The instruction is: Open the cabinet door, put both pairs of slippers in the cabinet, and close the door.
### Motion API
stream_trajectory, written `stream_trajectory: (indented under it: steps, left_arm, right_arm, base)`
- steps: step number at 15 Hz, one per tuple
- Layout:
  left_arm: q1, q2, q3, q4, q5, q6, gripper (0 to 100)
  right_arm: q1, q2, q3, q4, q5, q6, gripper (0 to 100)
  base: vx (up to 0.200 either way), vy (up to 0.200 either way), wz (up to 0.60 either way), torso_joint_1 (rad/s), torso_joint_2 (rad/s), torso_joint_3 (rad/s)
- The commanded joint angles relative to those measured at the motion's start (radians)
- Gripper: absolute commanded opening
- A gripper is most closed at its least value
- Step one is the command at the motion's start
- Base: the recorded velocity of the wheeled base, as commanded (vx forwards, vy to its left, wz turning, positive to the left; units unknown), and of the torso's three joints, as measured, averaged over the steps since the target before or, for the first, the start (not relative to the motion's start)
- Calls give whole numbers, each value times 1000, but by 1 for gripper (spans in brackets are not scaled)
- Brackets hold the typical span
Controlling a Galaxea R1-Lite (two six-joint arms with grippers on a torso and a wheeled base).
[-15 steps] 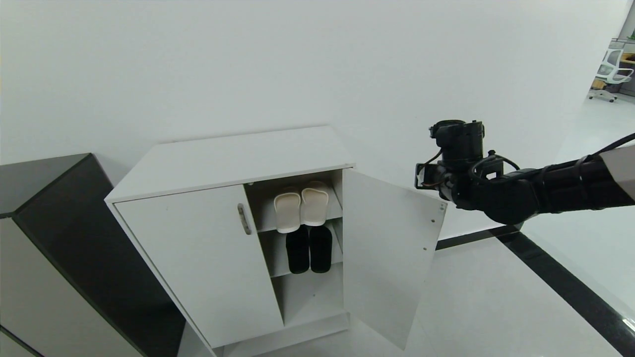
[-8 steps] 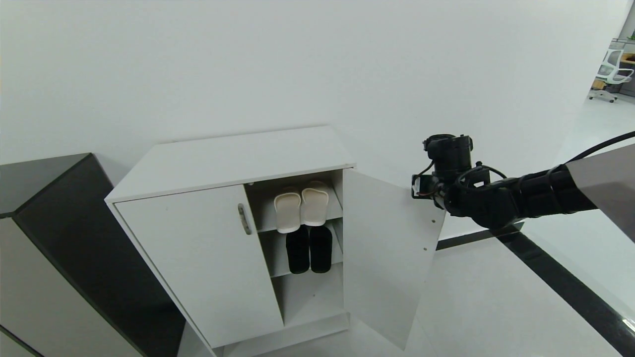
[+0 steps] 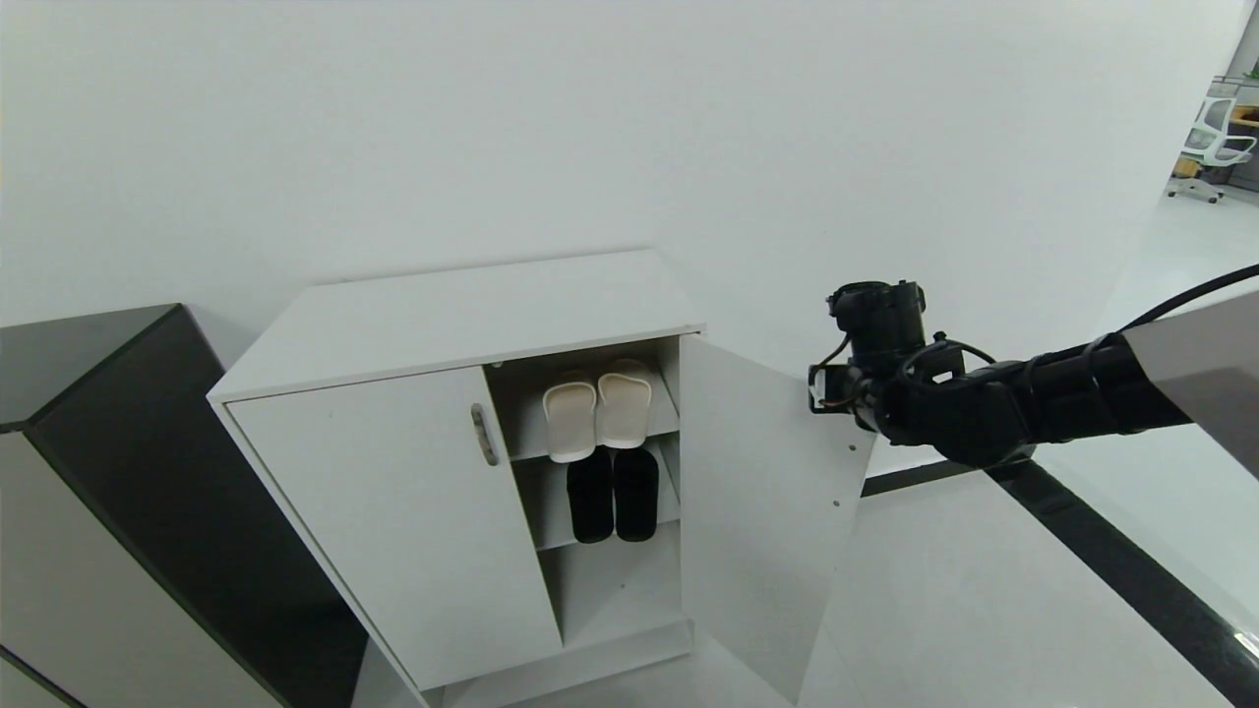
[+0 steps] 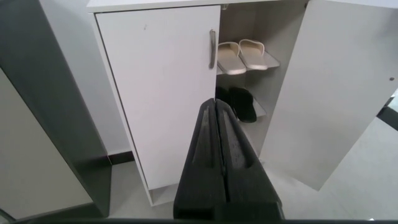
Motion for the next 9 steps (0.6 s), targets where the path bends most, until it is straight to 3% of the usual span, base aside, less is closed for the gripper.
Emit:
stream_trajectory:
  steps: [1, 4, 9]
  left_arm:
    - [0, 1, 0, 0, 1, 0, 0]
    - [0, 1, 0, 0, 1, 0, 0]
    - [0, 1, 0, 0, 1, 0, 0]
  right_arm:
    - [52, -56, 51, -1, 0, 1, 0]
    - [213, -150, 181, -7, 3, 35, 0]
    - [228, -197, 304, -113, 63, -2, 0]
  base:
    - [0, 0, 0, 0, 0, 0]
    - [0, 0, 0, 0, 0, 0]
    - [0, 0, 0, 0, 0, 0]
